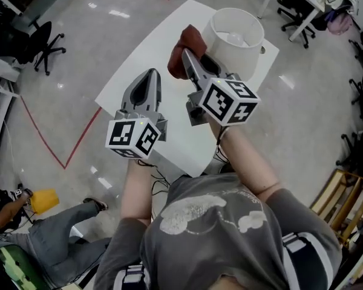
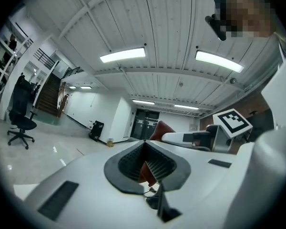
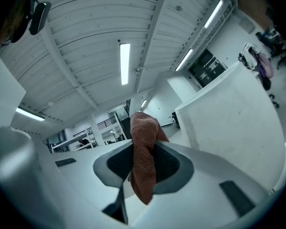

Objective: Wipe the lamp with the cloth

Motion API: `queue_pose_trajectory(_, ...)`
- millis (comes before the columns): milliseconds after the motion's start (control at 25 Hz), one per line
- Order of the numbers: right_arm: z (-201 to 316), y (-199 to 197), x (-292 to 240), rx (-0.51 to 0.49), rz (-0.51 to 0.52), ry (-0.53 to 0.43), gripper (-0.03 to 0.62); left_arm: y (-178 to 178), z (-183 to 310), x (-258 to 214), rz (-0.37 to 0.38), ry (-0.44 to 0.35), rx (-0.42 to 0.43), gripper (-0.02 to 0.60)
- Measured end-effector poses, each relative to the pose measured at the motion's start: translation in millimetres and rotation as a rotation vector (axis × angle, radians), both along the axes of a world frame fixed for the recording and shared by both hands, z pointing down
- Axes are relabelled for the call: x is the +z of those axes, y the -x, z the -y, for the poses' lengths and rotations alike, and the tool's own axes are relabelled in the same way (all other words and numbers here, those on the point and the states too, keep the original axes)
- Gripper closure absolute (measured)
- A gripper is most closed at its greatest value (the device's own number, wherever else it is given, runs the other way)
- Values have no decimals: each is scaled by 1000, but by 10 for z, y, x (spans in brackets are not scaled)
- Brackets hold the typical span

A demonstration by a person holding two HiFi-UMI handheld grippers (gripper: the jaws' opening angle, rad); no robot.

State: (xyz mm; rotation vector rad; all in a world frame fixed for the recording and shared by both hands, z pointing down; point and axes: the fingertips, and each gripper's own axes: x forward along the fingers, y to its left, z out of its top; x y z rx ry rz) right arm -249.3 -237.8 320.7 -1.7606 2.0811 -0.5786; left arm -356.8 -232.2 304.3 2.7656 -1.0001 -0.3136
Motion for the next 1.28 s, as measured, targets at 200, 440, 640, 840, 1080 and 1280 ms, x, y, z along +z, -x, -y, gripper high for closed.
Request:
queue_pose_trajectory(200,194,-169,-65,94,96,0,503,-37,114,-41,-13,-5,22,574)
queue_pose_trajectory(440,218,-349,-85,144,173,-29,503,-81,106,50,-15,10,31,574)
queue_pose_trajectory(640,242,-244,124,130,214,15,503,-49,76,180,4,33,28,574)
queue_pose_trajectory(840,208,-244,408,121,215,75,503,-11,60,320,17,64,5,574)
queue_pose_trajectory(1080,60,-145,879,63,151,160,503,49,-56,616,36,117,-38,574)
queue_pose_trajectory(1280,-98,-69,1213,7,161,226,503,105,-172,797,64,143,-91,574)
